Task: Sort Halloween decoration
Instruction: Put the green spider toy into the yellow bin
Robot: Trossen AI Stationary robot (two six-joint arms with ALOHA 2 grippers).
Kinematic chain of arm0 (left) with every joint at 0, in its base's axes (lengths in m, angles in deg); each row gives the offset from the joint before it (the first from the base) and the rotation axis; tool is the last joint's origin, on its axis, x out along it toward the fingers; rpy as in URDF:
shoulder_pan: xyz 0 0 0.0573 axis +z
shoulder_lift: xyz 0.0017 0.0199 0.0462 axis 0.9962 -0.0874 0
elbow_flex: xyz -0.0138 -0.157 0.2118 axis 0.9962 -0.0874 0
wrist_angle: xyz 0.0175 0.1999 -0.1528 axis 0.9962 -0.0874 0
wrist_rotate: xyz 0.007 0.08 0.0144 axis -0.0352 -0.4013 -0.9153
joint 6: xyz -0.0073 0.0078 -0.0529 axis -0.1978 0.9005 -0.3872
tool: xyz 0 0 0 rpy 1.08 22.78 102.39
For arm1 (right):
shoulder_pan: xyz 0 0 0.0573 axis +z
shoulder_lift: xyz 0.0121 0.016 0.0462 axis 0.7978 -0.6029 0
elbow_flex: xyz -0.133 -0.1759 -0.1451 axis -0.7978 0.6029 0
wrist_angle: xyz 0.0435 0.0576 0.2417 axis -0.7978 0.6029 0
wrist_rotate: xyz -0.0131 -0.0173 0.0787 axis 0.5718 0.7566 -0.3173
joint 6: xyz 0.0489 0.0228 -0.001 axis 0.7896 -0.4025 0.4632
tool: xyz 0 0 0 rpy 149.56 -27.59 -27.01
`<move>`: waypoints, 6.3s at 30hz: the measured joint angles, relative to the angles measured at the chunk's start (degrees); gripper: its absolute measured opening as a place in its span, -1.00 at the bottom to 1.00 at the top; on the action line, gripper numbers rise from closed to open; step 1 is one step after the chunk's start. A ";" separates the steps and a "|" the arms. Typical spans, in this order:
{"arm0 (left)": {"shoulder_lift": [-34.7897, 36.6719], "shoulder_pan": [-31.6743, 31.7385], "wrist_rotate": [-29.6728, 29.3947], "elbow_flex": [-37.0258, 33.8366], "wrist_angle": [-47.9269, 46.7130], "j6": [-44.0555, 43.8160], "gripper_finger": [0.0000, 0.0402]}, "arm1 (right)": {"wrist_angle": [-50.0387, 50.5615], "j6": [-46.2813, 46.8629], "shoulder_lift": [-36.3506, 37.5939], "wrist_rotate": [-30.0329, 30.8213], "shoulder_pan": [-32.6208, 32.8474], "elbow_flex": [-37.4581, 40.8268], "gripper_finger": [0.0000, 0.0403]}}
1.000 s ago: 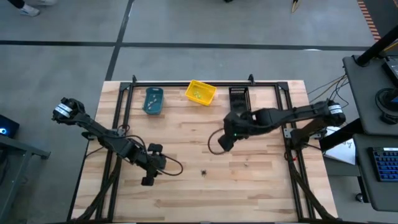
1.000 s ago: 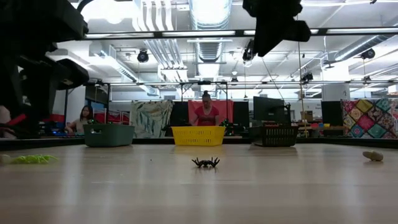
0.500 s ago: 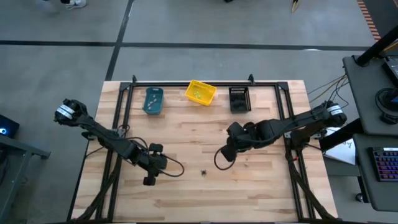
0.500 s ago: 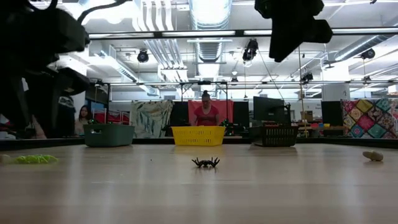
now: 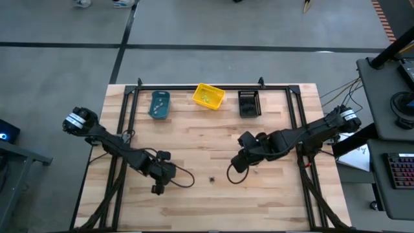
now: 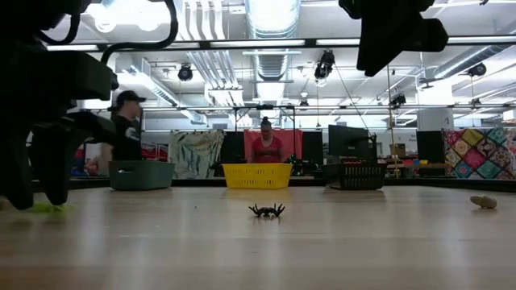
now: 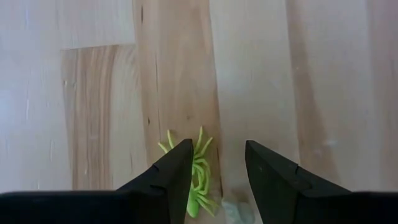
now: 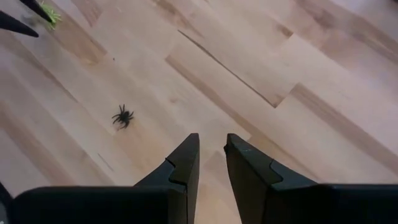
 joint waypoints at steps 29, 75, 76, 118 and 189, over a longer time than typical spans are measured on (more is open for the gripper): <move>0.00 0.02 -3.94 1.38 -4.28 -0.06 -0.33 | -1.72 1.04 0.00 2.70 0.22 0.00 -0.64; 4.23 0.37 -7.94 3.73 6.32 -3.18 -1.00 | -23.53 -8.14 -0.10 0.80 -4.51 0.02 -0.70; 5.42 0.37 -8.07 3.28 7.19 -3.79 -1.00 | -24.18 -8.64 -0.45 0.74 -4.87 0.00 -0.70; 11.12 -1.79 -7.58 -16.61 28.24 -9.09 -1.00 | -56.10 9.90 -34.52 -14.19 -6.49 -11.30 -0.71; 0.22 -1.68 -7.81 -19.23 40.69 -1.62 -1.00 | -46.58 -3.36 -52.53 -8.05 -5.25 -30.83 -0.17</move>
